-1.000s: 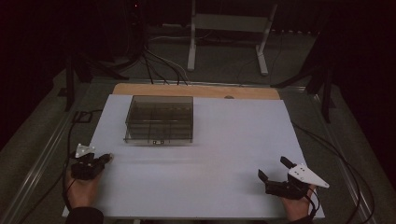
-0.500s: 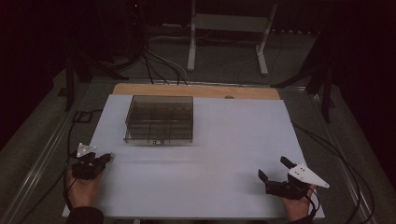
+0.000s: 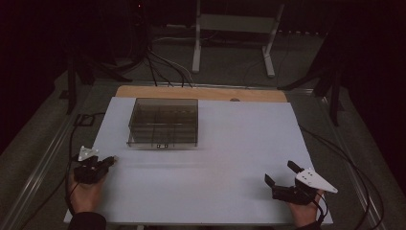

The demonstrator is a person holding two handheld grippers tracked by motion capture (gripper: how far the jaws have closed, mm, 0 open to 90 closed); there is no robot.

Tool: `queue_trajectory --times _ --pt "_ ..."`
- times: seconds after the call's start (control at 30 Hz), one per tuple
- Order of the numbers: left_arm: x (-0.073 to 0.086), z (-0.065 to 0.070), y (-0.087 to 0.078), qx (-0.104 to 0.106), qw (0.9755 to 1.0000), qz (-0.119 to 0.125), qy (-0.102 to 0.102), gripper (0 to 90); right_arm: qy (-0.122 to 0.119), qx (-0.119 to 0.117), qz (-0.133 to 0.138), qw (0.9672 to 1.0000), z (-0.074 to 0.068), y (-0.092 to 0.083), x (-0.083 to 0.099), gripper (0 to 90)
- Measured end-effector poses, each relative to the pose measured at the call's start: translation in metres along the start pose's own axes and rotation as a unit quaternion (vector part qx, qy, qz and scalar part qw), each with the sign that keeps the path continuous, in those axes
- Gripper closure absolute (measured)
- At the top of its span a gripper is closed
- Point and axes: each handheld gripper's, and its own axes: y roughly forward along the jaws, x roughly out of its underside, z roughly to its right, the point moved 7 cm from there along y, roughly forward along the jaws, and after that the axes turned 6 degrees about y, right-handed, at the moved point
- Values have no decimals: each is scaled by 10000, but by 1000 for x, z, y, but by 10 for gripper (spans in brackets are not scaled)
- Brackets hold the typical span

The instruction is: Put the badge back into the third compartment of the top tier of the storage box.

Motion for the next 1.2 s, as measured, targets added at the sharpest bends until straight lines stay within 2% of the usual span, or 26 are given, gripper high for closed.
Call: queue_trajectory --times 0.47,1.2 --pt "-10 8 -5 146 9998 154 56 888 7 -3 5 10000 0 0 0 0" --pt "-31 27 -11 486 9977 429 196 888 4 -16 0 10000 0 0 0 0"
